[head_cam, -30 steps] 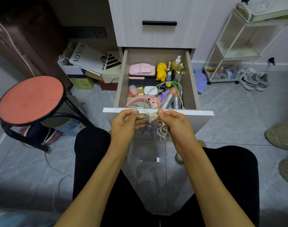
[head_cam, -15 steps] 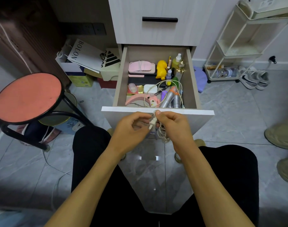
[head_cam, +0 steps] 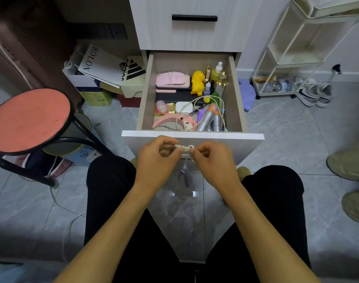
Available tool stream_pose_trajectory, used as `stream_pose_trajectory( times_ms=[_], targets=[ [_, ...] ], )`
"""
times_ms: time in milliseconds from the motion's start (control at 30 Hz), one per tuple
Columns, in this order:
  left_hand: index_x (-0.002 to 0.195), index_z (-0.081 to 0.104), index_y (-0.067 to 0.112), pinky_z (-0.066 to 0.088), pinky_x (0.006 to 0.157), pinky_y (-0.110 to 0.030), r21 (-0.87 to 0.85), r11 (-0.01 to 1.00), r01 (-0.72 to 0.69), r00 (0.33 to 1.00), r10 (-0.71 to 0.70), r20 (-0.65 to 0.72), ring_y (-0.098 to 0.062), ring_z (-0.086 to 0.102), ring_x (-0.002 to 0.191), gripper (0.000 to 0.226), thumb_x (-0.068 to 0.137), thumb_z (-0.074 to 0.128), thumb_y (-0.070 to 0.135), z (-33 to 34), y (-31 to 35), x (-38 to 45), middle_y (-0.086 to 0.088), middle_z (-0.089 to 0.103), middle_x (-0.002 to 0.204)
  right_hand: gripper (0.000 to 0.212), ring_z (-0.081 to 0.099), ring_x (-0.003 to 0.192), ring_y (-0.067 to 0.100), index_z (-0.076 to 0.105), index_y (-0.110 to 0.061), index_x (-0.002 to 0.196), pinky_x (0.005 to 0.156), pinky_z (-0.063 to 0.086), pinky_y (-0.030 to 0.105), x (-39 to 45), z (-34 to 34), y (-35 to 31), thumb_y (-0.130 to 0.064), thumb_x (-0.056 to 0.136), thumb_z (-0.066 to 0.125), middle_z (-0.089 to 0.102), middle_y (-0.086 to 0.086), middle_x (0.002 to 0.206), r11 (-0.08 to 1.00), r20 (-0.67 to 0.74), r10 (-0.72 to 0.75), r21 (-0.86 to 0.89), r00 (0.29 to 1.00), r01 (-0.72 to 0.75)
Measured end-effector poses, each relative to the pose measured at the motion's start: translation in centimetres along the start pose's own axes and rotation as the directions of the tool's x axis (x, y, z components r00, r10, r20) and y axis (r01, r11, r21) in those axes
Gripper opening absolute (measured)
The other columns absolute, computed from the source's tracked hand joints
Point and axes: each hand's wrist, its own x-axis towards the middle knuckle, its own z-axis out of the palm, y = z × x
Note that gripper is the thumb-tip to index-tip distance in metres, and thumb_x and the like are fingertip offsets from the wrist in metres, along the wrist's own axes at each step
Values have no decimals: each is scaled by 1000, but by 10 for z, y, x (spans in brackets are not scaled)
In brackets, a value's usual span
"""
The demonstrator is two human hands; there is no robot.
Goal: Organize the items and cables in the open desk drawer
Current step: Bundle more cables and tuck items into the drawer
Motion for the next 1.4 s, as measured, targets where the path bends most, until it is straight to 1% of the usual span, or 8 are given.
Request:
stream_pose_trajectory(
  times_ms=[167, 300, 433, 600, 700, 1033, 1267, 1400],
  targets=[
    [98, 71, 15, 52, 72, -9, 155, 976, -156, 987, 160, -14, 3, 67, 79, 17, 84, 76, 22, 6, -2, -5, 14, 68, 82, 23, 63, 66, 20, 70, -17, 79, 62, 53, 36, -1, 0, 2, -33, 92, 61, 70, 1, 72, 943, -29, -201, -276, 979, 185],
    [92, 72, 15, 53, 72, -11, 101, 992, -69, 997, 72, -29, 1, 68, 77, 14, 82, 78, 22, 10, -4, -3, 13, 69, 78, 21, 60, 66, 19, 72, -15, 77, 59, 50, 34, -1, 2, 6, -30, 88, 61, 67, 1, 71, 904, -100, -360, -282, 928, 320],
    [89, 70, 11, 60, 75, -33, -299, 931, 208, 977, -209, 30, -22, 74, 77, 11, 81, 78, 13, 11, 0, 0, -8, 75, 80, 9, 56, 75, 7, 71, -13, 79, 68, 45, 15, 0, 7, 6, -18, 86, 69, 63, -1, 80, 936, -160, -330, 69, 930, 344],
    [96, 69, 6, 59, 74, -30, -566, 708, 422, 905, -369, 212, -26, 73, 81, 11, 85, 70, 8, 4, 0, -1, -14, 75, 86, 13, 59, 87, 3, 70, -21, 91, 75, 46, 12, -4, 3, 11, -11, 93, 61, 62, -3, 93, 914, -65, -302, 264, 951, 308],
    [97, 68, 4, 59, 72, -28, -571, 686, 450, 892, -377, 249, -25, 73, 79, 12, 85, 68, 6, 1, -2, 3, -13, 75, 85, 17, 60, 90, 6, 74, -15, 98, 77, 50, 18, -1, 0, 15, -6, 91, 61, 60, -2, 98, 911, -16, -301, 291, 954, 292],
    [101, 69, 5, 58, 72, -26, -403, 831, 383, 915, -282, 287, -29, 74, 81, 15, 87, 66, -1, -7, 2, 10, -16, 75, 90, 17, 58, 88, 11, 75, -11, 94, 78, 47, 14, 4, -6, 17, -1, 81, 71, 56, -9, 91, 923, -58, -354, 138, 934, 358],
    [102, 69, 3, 58, 71, -25, -440, 797, 412, 910, -335, 245, -26, 73, 81, 14, 89, 66, 3, -4, -2, 3, -17, 75, 91, 15, 58, 87, 19, 76, -10, 94, 73, 50, 26, 7, -4, 20, -9, 83, 67, 62, 0, 92, 839, -56, -544, -50, 837, 542],
    [102, 70, 6, 58, 74, -27, -482, 769, 421, 906, -337, 255, -25, 73, 82, 13, 88, 67, 6, -2, -2, 2, -14, 75, 90, 16, 59, 90, 18, 76, -9, 97, 77, 49, 22, 5, -5, 22, -7, 86, 65, 65, 4, 98, 784, -28, -619, -86, 785, 615]
  ],
)
